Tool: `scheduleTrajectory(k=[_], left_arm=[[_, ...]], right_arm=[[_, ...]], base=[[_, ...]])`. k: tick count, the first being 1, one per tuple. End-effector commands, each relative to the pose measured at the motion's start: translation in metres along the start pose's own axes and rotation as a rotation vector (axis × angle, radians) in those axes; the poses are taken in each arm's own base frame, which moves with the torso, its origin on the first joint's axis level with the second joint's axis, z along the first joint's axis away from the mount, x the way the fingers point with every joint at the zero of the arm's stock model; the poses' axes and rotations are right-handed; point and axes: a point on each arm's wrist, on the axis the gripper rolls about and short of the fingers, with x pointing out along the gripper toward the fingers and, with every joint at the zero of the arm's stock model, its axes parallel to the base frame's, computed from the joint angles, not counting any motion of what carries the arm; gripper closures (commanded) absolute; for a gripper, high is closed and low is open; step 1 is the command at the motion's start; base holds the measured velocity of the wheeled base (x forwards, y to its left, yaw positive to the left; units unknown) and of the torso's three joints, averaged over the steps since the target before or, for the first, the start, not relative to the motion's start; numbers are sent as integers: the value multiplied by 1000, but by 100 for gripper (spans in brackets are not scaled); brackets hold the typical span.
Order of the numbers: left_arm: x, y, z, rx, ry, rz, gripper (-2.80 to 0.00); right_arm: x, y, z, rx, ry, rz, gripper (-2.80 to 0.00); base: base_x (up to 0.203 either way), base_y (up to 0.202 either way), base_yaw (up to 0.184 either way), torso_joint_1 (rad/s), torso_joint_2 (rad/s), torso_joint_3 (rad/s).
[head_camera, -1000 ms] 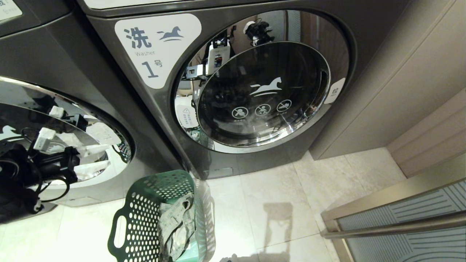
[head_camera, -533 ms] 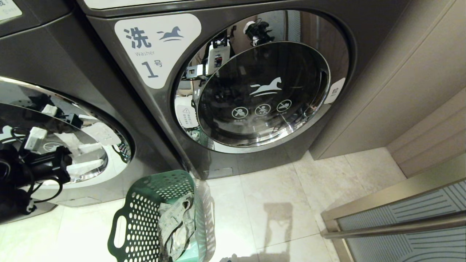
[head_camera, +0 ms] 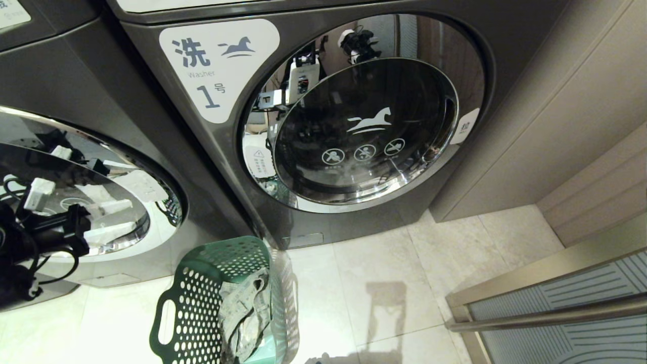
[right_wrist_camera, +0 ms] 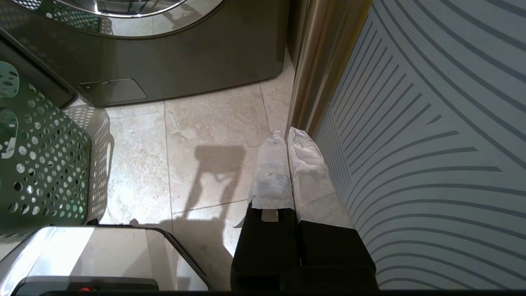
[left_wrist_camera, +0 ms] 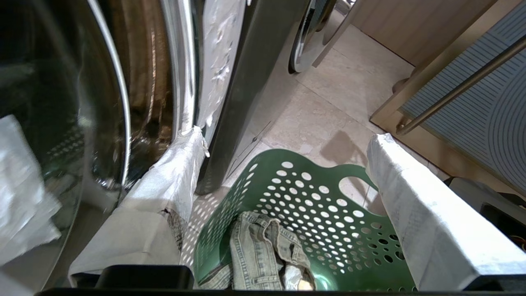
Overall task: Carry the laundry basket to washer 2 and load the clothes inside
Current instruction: Open the lid of the washing machine
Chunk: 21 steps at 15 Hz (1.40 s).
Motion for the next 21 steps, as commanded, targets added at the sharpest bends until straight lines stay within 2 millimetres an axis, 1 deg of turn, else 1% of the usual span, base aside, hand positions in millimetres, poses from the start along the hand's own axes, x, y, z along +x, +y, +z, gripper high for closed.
scheduleTrajectory(k=[1, 3, 5, 6, 14, 21], left_arm=[[10, -1, 0, 8, -2, -34, -280], [18, 0, 0, 16, -5, -48, -280], [25, 4, 3, 33, -19, -8, -280], [26, 4, 3, 33, -20, -6, -280], [13, 4, 6, 30, -15, 19, -280], [13, 6, 4, 35, -16, 24, -280]], right_arm=[[0, 0, 0, 0, 2, 2, 0], [0, 0, 0, 0, 0, 0, 0], [0, 0, 0, 0, 1, 2, 0], [0, 0, 0, 0, 2, 0, 0], [0, 0, 0, 0, 2, 1, 0], [0, 0, 0, 0, 2, 1, 0]], base=[[0, 0, 0, 0, 0, 0], [0, 0, 0, 0, 0, 0], [0, 0, 0, 0, 0, 0], [0, 0, 0, 0, 0, 0], [0, 0, 0, 0, 0, 0], [0, 0, 0, 0, 0, 0]])
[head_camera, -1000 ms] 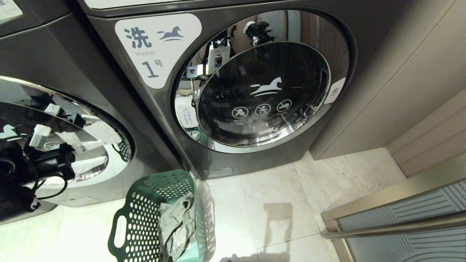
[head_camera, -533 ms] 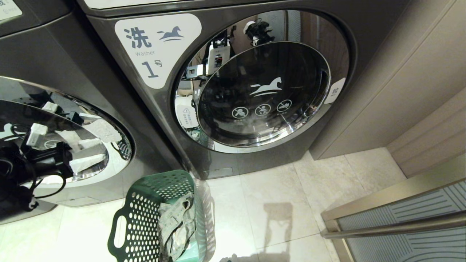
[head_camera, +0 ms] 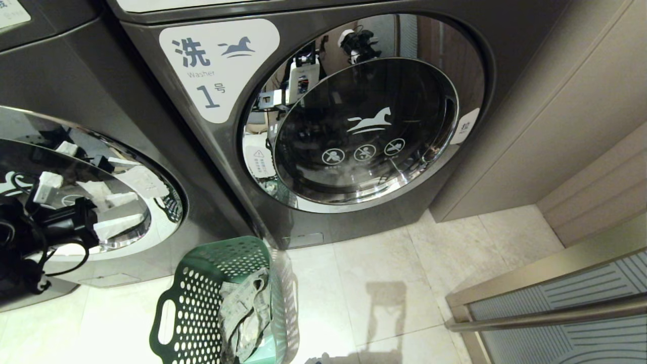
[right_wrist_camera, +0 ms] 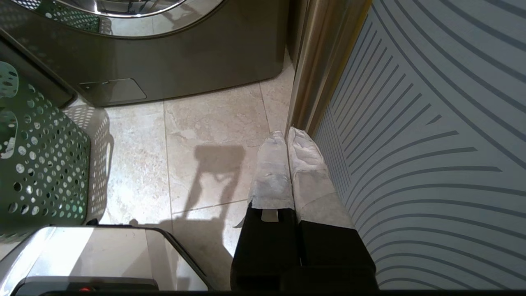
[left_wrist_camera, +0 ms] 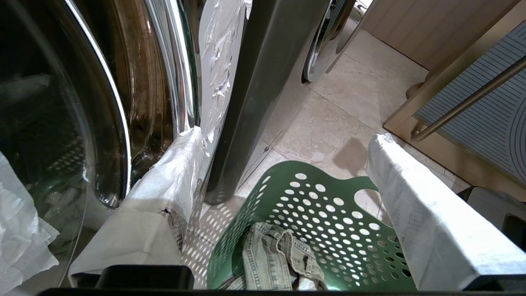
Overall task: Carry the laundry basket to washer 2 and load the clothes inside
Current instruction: Open the lid of the washing machine
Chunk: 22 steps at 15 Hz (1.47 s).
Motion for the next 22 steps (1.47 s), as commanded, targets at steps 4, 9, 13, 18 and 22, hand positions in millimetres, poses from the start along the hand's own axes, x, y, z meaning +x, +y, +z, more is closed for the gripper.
scheduleTrajectory(k=[4, 9, 13, 18, 22], left_arm=[[0, 0, -1, 9, -1, 0, -280], [6, 0, 2, 16, -10, 25, -280], [9, 0, 4, 17, -20, 61, -280], [24, 0, 3, 19, -27, 35, -280], [37, -2, 1, 4, -30, -8, -280]], right_arm=[[0, 0, 0, 0, 2, 1, 0], [0, 0, 0, 0, 2, 0, 0], [0, 0, 0, 0, 0, 1, 0], [0, 0, 0, 0, 1, 1, 0], [0, 0, 0, 0, 2, 1, 0]], base=[[0, 0, 0, 0, 0, 0], [0, 0, 0, 0, 0, 0], [0, 0, 0, 0, 0, 0], [0, 0, 0, 0, 0, 0], [0, 0, 0, 0, 0, 0]])
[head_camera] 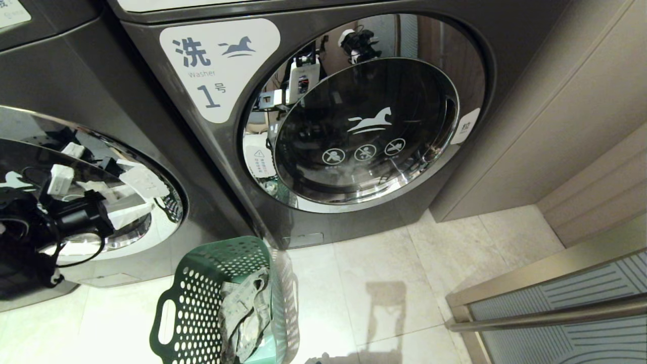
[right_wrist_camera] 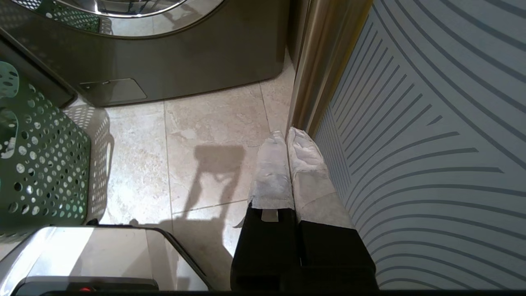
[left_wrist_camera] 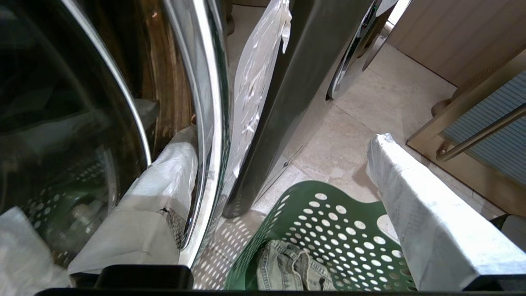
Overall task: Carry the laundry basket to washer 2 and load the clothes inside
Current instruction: Open the lid of the washing machine
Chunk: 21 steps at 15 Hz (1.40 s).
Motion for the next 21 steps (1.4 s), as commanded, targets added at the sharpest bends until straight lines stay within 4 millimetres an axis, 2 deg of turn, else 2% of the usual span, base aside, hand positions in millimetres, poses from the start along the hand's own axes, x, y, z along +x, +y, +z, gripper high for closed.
scheduleTrajectory(k=[1, 7, 10, 17, 21], left_arm=[[6, -2, -3, -6, 3, -39, -280], [3, -5, 0, -4, 24, -152, -280], [-13, -2, 1, 8, 27, -98, -280], [-91, -3, 2, -26, 55, 98, -280], [-152, -6, 14, -8, 73, 255, -280]], right_arm=[[0, 0, 0, 0, 2, 0, 0], [0, 0, 0, 0, 2, 1, 0], [0, 0, 0, 0, 2, 1, 0], [0, 0, 0, 0, 2, 1, 0], [0, 0, 0, 0, 2, 0, 0]], base=[[0, 0, 0, 0, 0, 0], [0, 0, 0, 0, 0, 0], [0, 0, 0, 0, 0, 0], [0, 0, 0, 0, 0, 0], [0, 0, 0, 0, 0, 0]])
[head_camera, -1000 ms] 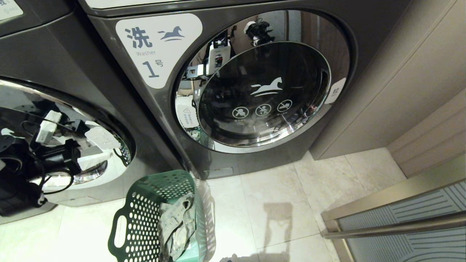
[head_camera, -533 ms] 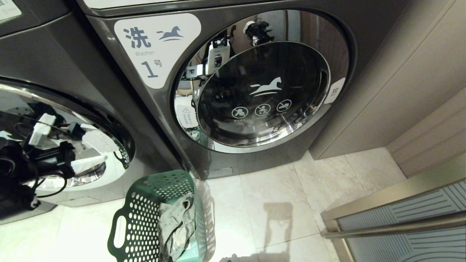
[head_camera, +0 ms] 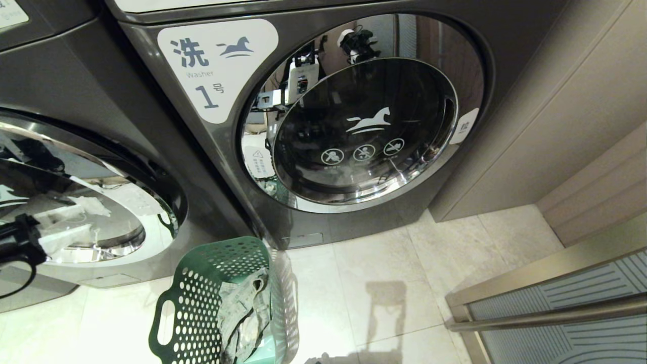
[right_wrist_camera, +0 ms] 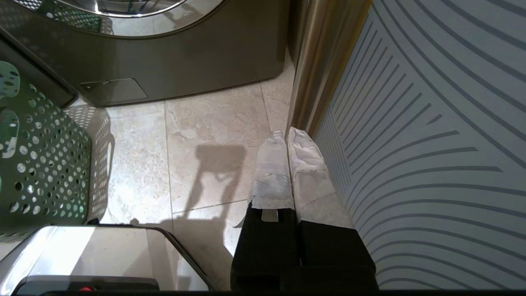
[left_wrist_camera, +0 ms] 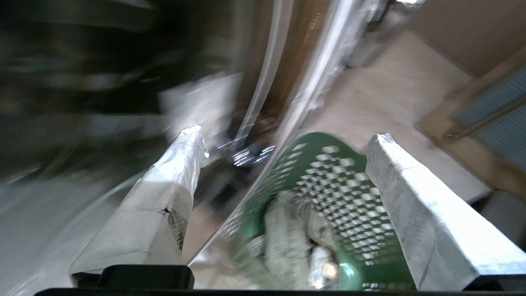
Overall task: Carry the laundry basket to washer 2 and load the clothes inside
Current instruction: Open the lid of the washing machine
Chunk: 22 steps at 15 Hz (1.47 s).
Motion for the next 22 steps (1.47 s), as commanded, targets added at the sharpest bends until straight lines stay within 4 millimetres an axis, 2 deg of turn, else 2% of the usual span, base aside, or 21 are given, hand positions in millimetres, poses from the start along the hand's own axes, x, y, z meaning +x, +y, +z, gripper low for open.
scheduleTrajectory(k=[1, 3, 5, 8, 9, 11, 13, 14, 15, 17, 22], left_arm=[[-44, -1, 14, 30, 12, 100, -280], [-84, -20, 44, 74, 25, 207, -280], [-115, -53, 85, 144, 45, 310, -280], [-146, -129, 161, 257, 84, 501, -280], [-153, -163, 191, 291, 95, 607, -280], [-139, -221, 238, 293, 25, 782, -280], [-117, -261, 284, 246, -173, 897, -280], [-107, -275, 305, 313, -261, 933, -280], [-98, -286, 316, 374, -309, 946, -280], [-82, -305, 327, 446, -362, 945, -280], [-71, -311, 320, 386, -364, 862, -280]], right_arm=[[0, 0, 0, 0, 2, -1, 0], [0, 0, 0, 0, 0, 0, 0], [0, 0, 0, 0, 2, -1, 0], [0, 0, 0, 0, 2, 0, 0], [0, 0, 0, 0, 2, 1, 0], [0, 0, 0, 0, 2, -1, 0], [0, 0, 0, 0, 2, 1, 0], [0, 0, 0, 0, 1, 1, 0], [0, 0, 0, 0, 2, 1, 0], [0, 0, 0, 0, 2, 1, 0], [0, 0, 0, 0, 2, 0, 0]], base=[[0, 0, 0, 0, 0, 0], [0, 0, 0, 0, 0, 0], [0, 0, 0, 0, 0, 0], [0, 0, 0, 0, 0, 0], [0, 0, 0, 0, 0, 0], [0, 0, 0, 0, 0, 0], [0, 0, 0, 0, 0, 0], [0, 0, 0, 0, 0, 0], [0, 0, 0, 0, 0, 0], [0, 0, 0, 0, 0, 0], [0, 0, 0, 0, 0, 0]])
